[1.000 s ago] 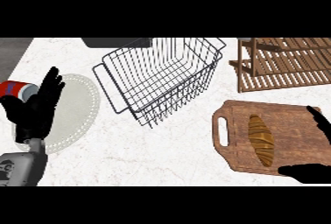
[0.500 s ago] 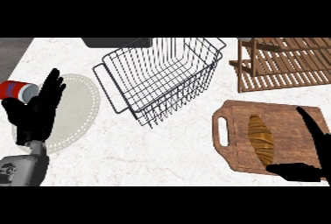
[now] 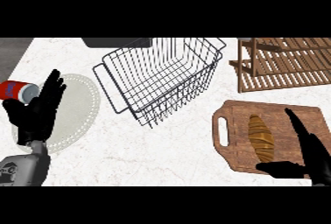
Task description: Pick the croissant from the cutting board and place it in the basket
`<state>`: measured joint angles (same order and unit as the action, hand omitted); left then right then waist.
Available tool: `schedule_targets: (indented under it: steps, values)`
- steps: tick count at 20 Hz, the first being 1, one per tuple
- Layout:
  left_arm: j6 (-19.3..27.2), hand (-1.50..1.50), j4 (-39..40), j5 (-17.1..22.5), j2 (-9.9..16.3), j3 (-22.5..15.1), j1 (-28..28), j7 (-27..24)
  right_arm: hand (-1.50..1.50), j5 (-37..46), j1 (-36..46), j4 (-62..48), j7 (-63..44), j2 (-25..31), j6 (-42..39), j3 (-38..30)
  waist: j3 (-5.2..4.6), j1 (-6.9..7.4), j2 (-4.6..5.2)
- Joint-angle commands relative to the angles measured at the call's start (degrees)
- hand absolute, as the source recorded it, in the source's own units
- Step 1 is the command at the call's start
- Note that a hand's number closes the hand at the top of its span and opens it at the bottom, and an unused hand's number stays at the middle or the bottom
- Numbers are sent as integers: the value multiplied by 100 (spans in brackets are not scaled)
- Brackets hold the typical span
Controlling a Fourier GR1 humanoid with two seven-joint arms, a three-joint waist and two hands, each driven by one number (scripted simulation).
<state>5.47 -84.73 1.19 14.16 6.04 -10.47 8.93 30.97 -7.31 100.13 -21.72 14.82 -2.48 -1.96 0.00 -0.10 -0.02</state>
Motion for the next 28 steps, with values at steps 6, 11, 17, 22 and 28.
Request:
schedule_targets:
  steps: [6, 11, 17, 22, 28]
  values:
    - [-154, 0, -117, -97, -61, 124, 119, -31, -150, 367, 366, -503, -149, -55, -153, -234, 1, 10, 1]
    - [-294, 0, -56, -80, -46, 248, 235, -63, -150, 589, 622, -1121, 130, -166, 10, -218, 0, 14, 3]
    - [-47, 0, -245, -307, -262, 144, 33, 164, -150, 830, 728, -1453, 314, -337, 108, -128, 1, 12, 1]
    - [-28, 0, -549, -329, -344, 86, 5, 493, -150, 974, 653, -1246, 38, -478, 54, -18, 1, 10, -3]
    - [-234, 0, 31, -232, -152, 365, -321, 200, -150, 829, 657, -1602, 402, -346, -204, -129, 0, 1, 1]
